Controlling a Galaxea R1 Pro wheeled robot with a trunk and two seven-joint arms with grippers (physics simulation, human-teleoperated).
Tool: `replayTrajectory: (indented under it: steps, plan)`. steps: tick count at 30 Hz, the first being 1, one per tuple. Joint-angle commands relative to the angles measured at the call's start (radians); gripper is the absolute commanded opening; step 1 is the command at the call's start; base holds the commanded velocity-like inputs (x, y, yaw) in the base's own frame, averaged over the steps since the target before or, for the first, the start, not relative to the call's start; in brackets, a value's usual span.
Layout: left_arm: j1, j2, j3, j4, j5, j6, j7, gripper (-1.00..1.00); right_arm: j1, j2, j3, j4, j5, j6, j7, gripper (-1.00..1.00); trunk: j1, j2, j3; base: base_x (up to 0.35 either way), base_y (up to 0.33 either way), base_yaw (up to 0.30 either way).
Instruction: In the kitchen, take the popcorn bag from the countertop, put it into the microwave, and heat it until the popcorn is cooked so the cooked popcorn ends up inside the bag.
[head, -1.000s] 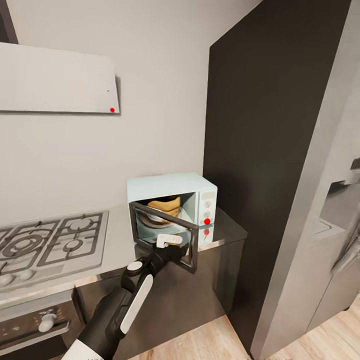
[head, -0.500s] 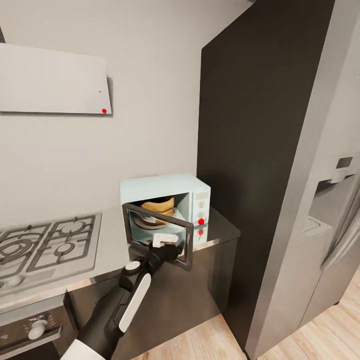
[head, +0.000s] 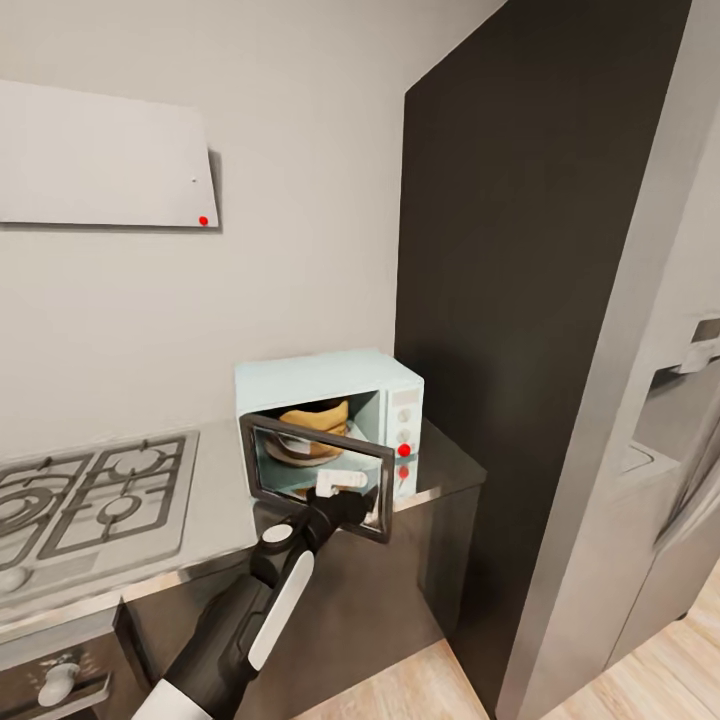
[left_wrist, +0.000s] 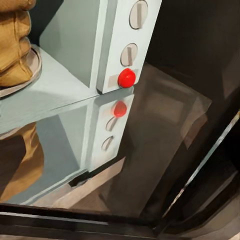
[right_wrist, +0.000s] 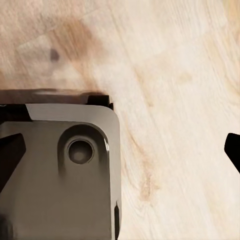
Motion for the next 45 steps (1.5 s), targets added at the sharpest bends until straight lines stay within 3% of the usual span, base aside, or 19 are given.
replayTrajectory:
  steps: [1,33,45]
  plan:
    - [-0.001,-0.001,-0.003,-0.002,0.025,0.003,0.004,1.00,-0.001,-0.001,-0.008,0.003,0.008,-0.005,0.001,1.00,0.000,-0.001,-0.001,0.017,0.000,0.000]
    - [-0.001,-0.001,-0.004,-0.002,0.025,0.002,0.005,1.00,-0.001,-0.002,-0.007,0.003,0.009,-0.005,0.001,1.00,0.000,-0.001,-0.001,0.207,0.000,0.000]
    - [-0.001,-0.009,-0.004,-0.003,0.027,0.004,0.005,1.00,-0.001,-0.002,-0.007,0.003,0.008,-0.005,0.001,1.00,0.000,-0.001,-0.001,0.073,0.020,0.000]
